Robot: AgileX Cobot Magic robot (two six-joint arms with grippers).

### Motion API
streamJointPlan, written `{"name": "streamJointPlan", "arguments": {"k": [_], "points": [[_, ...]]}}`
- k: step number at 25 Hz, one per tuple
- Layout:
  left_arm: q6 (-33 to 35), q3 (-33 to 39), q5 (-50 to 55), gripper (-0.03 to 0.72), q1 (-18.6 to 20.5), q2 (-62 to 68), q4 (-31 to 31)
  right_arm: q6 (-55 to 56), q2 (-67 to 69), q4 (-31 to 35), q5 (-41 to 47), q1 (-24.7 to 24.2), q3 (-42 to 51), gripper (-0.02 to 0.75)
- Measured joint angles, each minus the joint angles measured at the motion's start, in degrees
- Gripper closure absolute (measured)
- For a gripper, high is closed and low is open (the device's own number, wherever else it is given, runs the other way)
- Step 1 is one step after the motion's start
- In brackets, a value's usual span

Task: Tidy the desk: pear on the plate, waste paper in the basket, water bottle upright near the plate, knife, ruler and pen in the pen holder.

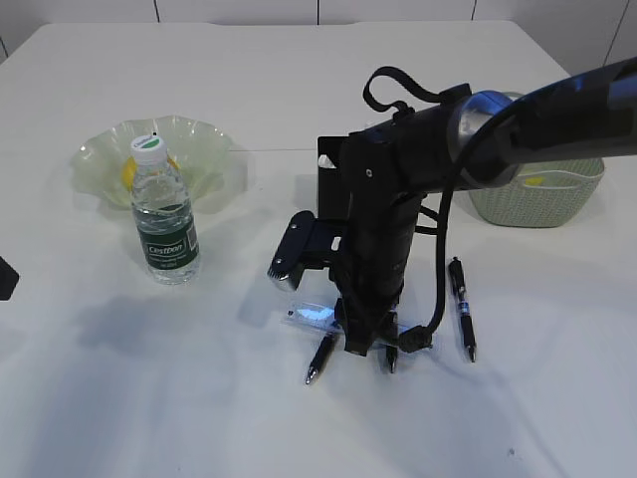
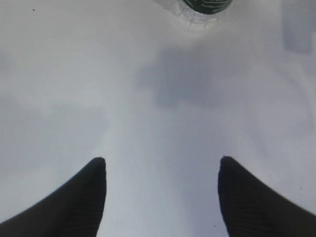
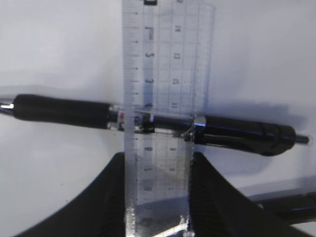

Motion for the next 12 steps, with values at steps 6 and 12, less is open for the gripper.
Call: {"name": "streamJointPlan", "arguments": {"k": [6,12], "points": [[0.00,0.00,0.00,0.187,0.00,0.00,-0.09,1.98,-3.23,0.00,0.42,0.00,0.00,0.456],[0.00,0.00,0.00,0.187,0.00,0.00,-0.89,6.15,-9.14,0.00,0.73,0.00,0.00,0.456]]}}
